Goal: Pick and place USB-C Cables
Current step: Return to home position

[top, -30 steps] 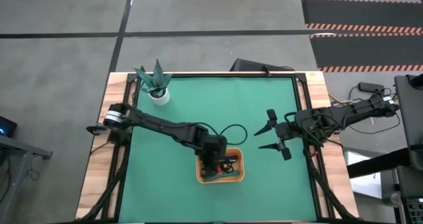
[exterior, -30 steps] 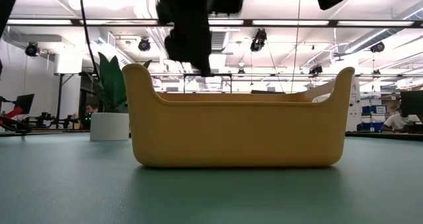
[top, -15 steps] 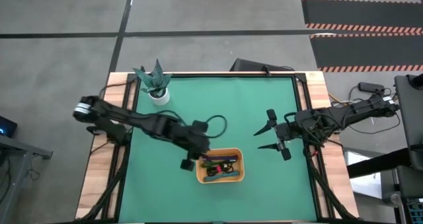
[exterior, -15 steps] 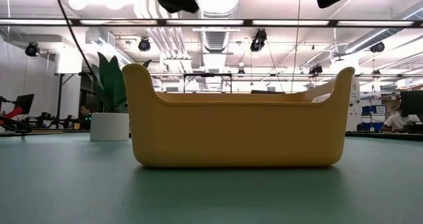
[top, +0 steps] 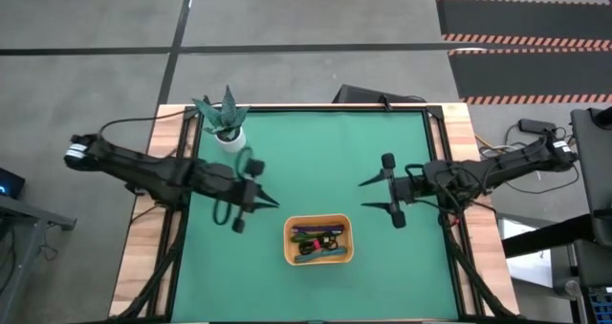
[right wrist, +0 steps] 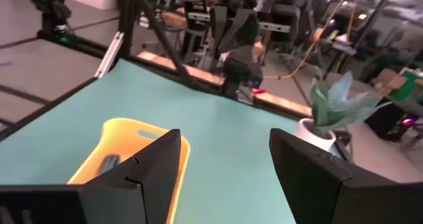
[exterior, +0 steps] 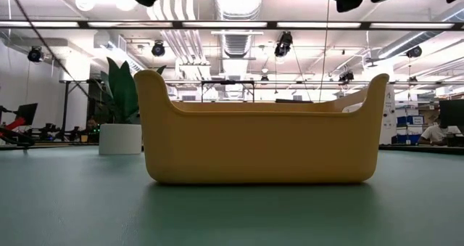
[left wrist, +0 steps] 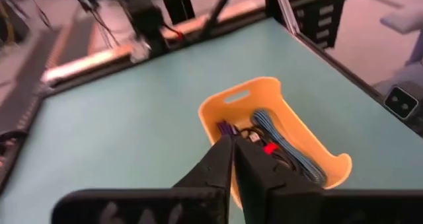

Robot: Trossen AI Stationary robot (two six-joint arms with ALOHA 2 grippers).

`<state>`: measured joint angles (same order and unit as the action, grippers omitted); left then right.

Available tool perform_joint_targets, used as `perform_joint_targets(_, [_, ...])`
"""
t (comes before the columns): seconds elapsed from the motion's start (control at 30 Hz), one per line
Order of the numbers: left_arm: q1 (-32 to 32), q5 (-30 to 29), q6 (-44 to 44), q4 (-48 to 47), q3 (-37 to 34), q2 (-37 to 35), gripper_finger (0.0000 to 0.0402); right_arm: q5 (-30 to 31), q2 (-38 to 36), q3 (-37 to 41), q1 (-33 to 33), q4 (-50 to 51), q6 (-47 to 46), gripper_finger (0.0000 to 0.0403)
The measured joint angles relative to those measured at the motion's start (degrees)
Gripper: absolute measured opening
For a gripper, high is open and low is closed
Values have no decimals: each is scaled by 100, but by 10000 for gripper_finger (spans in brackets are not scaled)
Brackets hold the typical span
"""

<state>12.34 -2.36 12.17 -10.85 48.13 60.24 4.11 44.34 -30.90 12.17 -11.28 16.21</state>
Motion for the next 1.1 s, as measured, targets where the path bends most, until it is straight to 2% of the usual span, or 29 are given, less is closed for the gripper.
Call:
perform_joint_targets(0.27, [-119, -12, 25, 344, -1084, -1587, 0, -7, -123, 119, -484, -214, 181, 203])
perform_joint_targets(0.37, [-121, -12, 20, 453, -1455, -2124, 0, -249, -328, 119, -636, -37, 181, 190])
perform_joint_targets(0.73, [-154, -28, 21, 433, -2508, -3841, 0, -307, -1402, 308, -687, 981, -170, 148])
perform_joint_targets(1.1, [-151, -165, 23, 220, -3166, -5550, 0, -301, -2420, 892, -685, 1155, -210, 114])
